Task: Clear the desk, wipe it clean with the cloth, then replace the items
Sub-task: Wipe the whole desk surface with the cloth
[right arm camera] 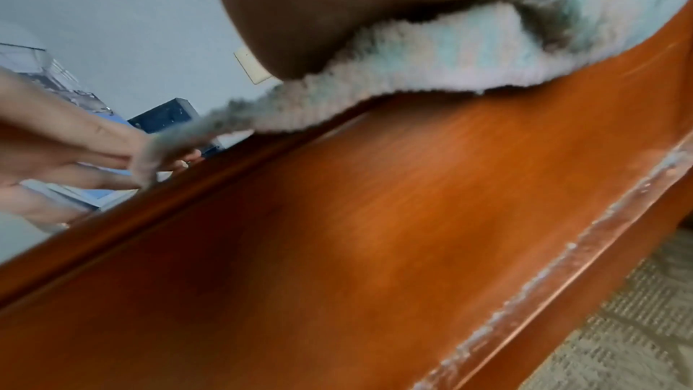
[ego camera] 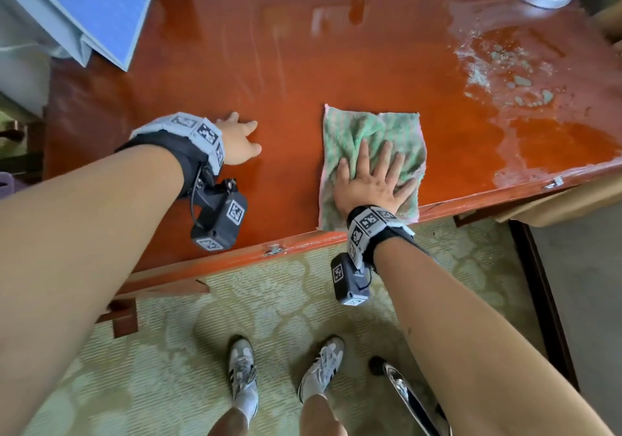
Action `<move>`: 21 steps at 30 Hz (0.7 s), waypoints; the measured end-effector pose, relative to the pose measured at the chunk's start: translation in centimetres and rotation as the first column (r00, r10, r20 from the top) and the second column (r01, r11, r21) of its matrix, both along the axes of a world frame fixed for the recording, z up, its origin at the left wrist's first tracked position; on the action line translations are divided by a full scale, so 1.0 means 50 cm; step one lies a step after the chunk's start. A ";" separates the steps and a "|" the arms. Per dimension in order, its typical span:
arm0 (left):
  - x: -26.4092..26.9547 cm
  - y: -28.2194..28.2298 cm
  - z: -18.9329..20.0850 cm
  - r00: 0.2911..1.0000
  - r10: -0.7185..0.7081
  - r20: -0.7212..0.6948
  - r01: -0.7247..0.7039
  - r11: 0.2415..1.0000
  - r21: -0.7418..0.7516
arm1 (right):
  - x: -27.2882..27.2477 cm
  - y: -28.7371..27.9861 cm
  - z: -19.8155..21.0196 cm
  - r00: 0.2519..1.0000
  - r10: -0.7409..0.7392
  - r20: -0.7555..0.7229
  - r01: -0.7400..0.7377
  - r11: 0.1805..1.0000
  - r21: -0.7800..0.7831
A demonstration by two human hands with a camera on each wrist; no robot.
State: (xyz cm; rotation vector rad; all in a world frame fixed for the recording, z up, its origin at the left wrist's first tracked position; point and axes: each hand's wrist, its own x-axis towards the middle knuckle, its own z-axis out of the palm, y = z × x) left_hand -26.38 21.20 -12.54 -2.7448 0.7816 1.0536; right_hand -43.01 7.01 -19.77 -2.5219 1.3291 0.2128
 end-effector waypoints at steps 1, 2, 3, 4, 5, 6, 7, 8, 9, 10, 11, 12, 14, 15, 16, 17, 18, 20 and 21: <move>0.003 0.001 0.005 1.000 -0.014 0.007 0.014 1.000 0.000 | 0.009 0.018 0.001 1.000 0.009 0.004 -0.009 1.000 -0.001; 0.005 0.000 0.006 1.000 -0.019 0.012 0.019 1.000 0.005 | 0.017 0.038 0.001 0.999 0.039 0.012 -0.039 0.999 -0.006; 0.005 0.000 0.005 1.000 -0.021 0.013 0.021 1.000 0.011 | 0.024 0.060 0.001 0.996 0.086 0.021 -0.086 0.996 -0.012; 0.004 -0.001 0.001 1.000 -0.024 0.014 0.024 1.000 0.021 | 0.030 0.084 0.002 0.989 0.146 0.025 -0.146 0.989 -0.014; 0.003 -0.002 -0.002 1.000 -0.027 0.014 0.027 0.999 0.033 | 0.034 0.107 0.002 0.977 0.214 0.023 -0.214 0.977 -0.016; 0.003 -0.004 -0.007 0.999 -0.034 0.015 0.033 0.999 0.044 | 0.036 0.127 0.003 0.960 0.281 0.018 -0.281 0.960 -0.020; 0.000 -0.005 -0.005 0.999 -0.036 0.011 0.035 0.998 0.047 | 0.035 0.140 0.003 0.940 0.341 0.015 -0.340 0.940 -0.023; -0.002 -0.007 -0.001 0.999 -0.033 0.009 0.033 0.998 0.046 | 0.031 0.144 0.004 0.922 0.387 0.020 -0.387 0.922 -0.021; -0.006 -0.009 0.003 1.000 -0.027 0.012 0.026 0.999 0.044 | 0.025 0.141 0.005 0.906 0.422 0.032 -0.422 0.907 -0.015; -0.010 -0.011 0.004 0.999 -0.021 0.024 0.020 0.999 0.044 | 0.018 0.132 0.006 0.893 0.448 0.047 -0.448 0.894 -0.010; -0.016 -0.013 0.004 0.999 -0.015 0.039 0.014 0.999 0.044 | 0.011 0.121 0.006 0.883 0.466 0.059 -0.466 0.885 -0.007; -0.024 -0.016 0.000 0.998 -0.013 0.057 0.010 0.999 0.045 | 0.004 0.108 0.006 0.880 0.470 0.066 -0.471 0.882 -0.003; -0.039 -0.023 -0.014 0.995 -0.014 0.096 0.009 0.999 0.046 | -0.007 0.080 0.005 0.899 0.431 0.074 -0.432 0.902 0.000; -0.046 -0.029 -0.020 0.993 -0.019 0.113 0.015 0.999 0.035 | -0.009 0.065 0.003 0.914 0.398 0.073 -0.400 0.917 0.000; -0.050 -0.037 -0.025 0.992 -0.034 0.125 0.033 0.999 0.014 | -0.011 0.048 0.002 0.928 0.368 0.065 -0.368 0.930 0.001; -0.056 -0.049 -0.026 0.990 -0.061 0.130 0.063 0.998 -0.011 | -0.014 0.030 -0.001 0.938 0.342 0.053 -0.342 0.940 0.000; -0.061 -0.064 -0.026 0.987 -0.094 0.129 0.099 0.995 -0.033 | -0.019 0.011 -0.003 0.947 0.319 0.043 -0.319 0.948 -0.005; -0.074 -0.105 -0.019 0.982 -0.152 0.111 0.161 0.984 -0.077 | -0.034 -0.030 -0.007 0.960 0.279 0.032 -0.279 0.960 -0.021; -0.082 -0.129 -0.015 0.981 -0.168 0.099 0.178 0.979 -0.098 | -0.041 -0.051 -0.008 0.965 0.262 0.031 -0.261 0.965 -0.027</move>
